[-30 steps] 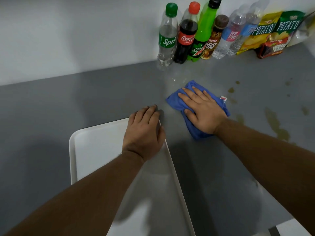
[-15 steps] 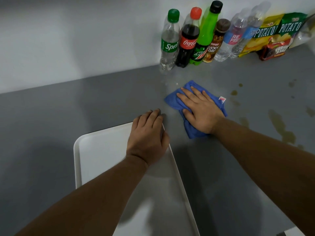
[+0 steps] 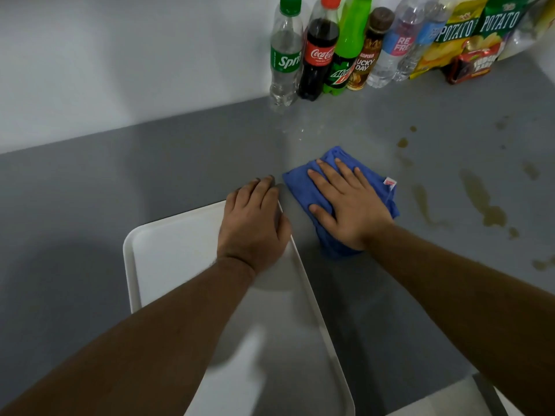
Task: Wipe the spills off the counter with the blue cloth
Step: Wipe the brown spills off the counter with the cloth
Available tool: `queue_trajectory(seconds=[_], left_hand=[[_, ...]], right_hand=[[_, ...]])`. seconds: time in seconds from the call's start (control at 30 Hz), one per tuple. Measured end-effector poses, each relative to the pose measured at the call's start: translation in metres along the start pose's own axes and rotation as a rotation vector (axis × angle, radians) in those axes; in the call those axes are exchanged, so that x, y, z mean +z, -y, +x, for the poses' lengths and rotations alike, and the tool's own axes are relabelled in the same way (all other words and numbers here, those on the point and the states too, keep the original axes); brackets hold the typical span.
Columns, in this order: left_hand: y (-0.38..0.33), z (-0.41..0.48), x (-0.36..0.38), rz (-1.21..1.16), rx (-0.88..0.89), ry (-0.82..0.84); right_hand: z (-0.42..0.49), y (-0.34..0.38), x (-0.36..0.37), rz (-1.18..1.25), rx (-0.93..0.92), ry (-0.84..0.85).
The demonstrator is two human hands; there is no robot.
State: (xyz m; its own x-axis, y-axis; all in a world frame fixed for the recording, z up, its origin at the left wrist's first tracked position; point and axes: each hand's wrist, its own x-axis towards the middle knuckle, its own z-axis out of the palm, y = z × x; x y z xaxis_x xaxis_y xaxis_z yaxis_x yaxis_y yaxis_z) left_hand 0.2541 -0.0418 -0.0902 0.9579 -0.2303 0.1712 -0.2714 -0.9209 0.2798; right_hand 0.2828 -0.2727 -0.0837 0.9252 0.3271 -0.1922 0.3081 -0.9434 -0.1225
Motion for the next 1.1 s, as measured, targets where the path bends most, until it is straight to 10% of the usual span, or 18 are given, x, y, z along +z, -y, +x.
queue_trajectory(seconds=[0.33, 0.6, 1.1], left_hand=[[-0.002, 0.001, -0.003, 0.000, 0.023, -0.028], [-0.002, 0.000, -0.005, 0.009, 0.042, -0.038], [-0.012, 0.000, -0.009, 0.066, 0.018, 0.066]], right_hand=[[0.003, 0.029, 0.008, 0.042, 0.262, -0.081], [-0.093, 0.005, 0.021, 0.043, 0.009, 0.009], [-0.187, 0.042, 0.050, 0.135, 0.185, -0.054]])
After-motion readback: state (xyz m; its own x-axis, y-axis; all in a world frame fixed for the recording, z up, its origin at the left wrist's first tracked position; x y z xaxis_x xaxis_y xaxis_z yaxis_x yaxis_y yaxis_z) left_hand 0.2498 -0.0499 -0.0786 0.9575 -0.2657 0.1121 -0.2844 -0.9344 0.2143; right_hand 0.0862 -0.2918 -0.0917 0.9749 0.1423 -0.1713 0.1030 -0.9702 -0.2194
